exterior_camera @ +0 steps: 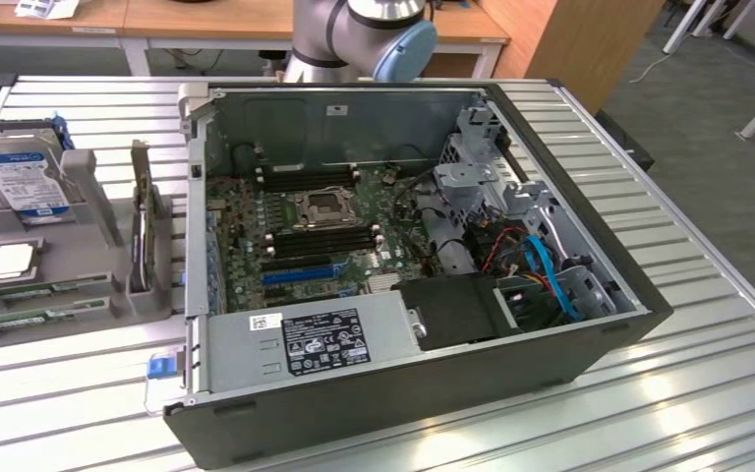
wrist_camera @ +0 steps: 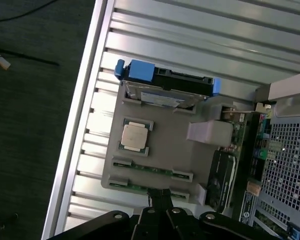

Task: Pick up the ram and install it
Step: 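Pick up the ram and move it above insertion slot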

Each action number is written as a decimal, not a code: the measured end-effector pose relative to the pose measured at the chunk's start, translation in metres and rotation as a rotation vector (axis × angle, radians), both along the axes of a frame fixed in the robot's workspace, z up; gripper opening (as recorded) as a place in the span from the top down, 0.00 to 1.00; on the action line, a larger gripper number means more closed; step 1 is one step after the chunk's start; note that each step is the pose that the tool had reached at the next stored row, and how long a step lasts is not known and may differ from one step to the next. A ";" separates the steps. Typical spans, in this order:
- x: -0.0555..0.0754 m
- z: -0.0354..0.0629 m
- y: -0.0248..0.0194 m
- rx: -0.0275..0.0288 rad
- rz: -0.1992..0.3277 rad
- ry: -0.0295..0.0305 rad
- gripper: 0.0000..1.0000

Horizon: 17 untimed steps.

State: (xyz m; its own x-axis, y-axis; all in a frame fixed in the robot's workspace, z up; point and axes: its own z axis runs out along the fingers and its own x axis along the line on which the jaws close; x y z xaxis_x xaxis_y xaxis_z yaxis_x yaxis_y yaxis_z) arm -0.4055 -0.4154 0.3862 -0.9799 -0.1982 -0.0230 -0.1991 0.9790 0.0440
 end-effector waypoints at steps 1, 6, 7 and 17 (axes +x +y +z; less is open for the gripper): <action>0.000 0.0000 0.0000 0.0000 0.012 -0.0001 0.90; 0.000 0.0000 0.0000 0.0000 0.072 -0.0001 0.90; 0.000 0.0000 0.0000 0.0000 0.085 -0.0001 0.90; 0.000 0.0000 0.0000 -0.0001 0.210 0.0000 0.90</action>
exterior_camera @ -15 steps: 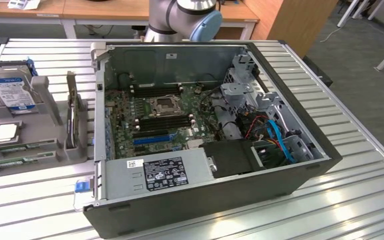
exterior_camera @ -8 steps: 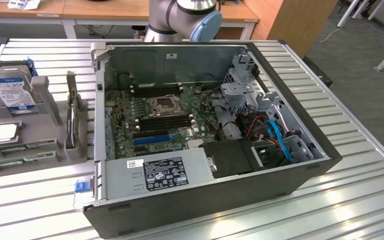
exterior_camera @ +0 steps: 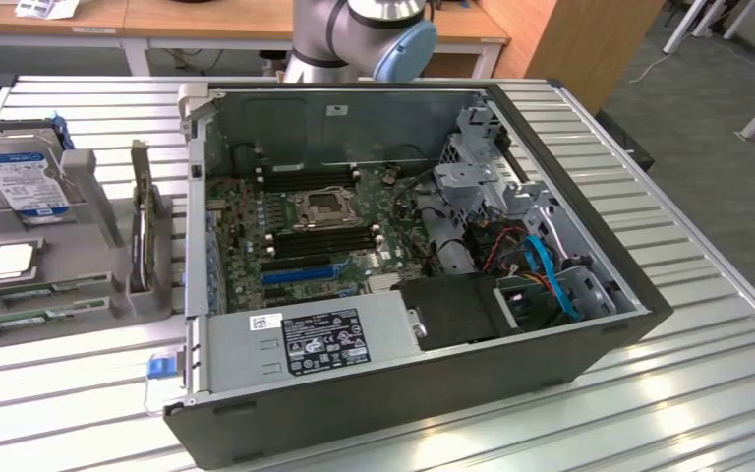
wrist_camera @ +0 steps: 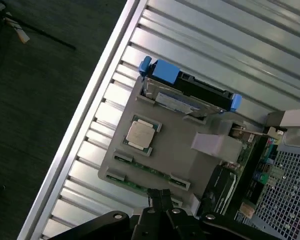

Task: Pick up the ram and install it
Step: 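Pick up the ram and move it above insertion slot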

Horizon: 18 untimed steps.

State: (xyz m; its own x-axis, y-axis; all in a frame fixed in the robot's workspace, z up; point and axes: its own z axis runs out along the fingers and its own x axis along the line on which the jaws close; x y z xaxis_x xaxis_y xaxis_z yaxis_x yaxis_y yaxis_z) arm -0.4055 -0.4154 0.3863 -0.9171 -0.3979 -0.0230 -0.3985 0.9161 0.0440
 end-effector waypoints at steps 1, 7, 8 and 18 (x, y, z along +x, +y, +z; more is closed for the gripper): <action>0.000 0.0000 0.0000 0.0001 0.012 -0.0001 0.90; 0.000 0.0000 0.0000 0.0000 0.088 0.0000 0.90; 0.000 0.0000 0.0000 0.0000 0.100 0.0000 0.90; 0.000 -0.0001 0.0000 0.0001 0.229 -0.0001 0.90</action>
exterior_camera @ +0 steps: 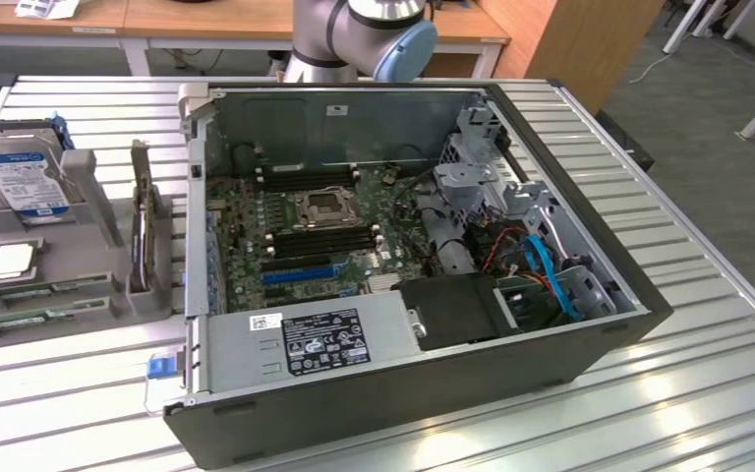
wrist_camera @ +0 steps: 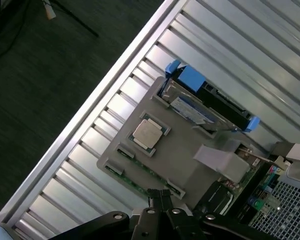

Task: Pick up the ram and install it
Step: 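Pick up the ram and move it above insertion slot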

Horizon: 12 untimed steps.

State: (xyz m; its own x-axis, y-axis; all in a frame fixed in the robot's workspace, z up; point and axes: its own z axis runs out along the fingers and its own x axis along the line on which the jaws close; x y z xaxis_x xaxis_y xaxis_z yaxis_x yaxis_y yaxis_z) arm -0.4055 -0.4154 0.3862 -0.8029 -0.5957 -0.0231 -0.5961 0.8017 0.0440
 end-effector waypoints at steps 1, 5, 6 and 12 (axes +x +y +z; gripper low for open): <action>0.000 0.0001 0.0000 -0.0001 0.013 0.0001 0.90; 0.000 0.0000 0.0000 0.0000 0.063 0.0001 0.90; 0.000 0.0000 0.0000 0.0000 0.076 0.0000 0.90; 0.000 0.0000 0.0000 0.0000 0.150 0.0000 0.90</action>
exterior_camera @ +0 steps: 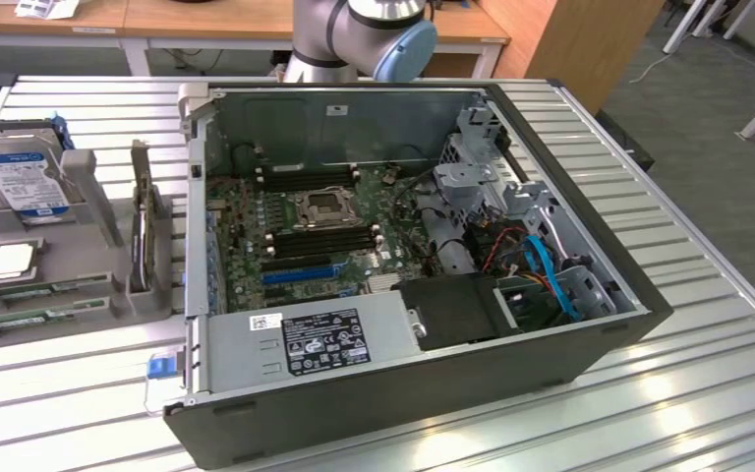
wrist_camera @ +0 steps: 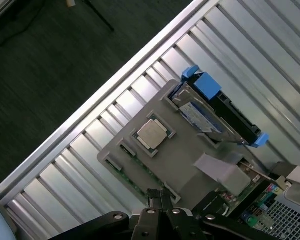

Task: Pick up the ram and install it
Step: 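Pick up the ram and move it above insertion slot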

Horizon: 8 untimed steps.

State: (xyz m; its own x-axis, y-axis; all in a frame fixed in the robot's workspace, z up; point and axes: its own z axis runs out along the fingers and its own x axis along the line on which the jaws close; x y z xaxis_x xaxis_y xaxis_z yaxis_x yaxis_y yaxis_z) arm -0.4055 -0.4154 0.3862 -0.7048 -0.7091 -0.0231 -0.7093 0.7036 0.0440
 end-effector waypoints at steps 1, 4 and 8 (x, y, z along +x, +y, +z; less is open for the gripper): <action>0.000 0.0000 0.0000 0.0000 0.012 0.0000 0.90; 0.000 0.0000 0.0000 0.0000 0.050 0.0000 0.90; 0.000 0.0000 0.0000 0.0000 0.098 0.0000 0.90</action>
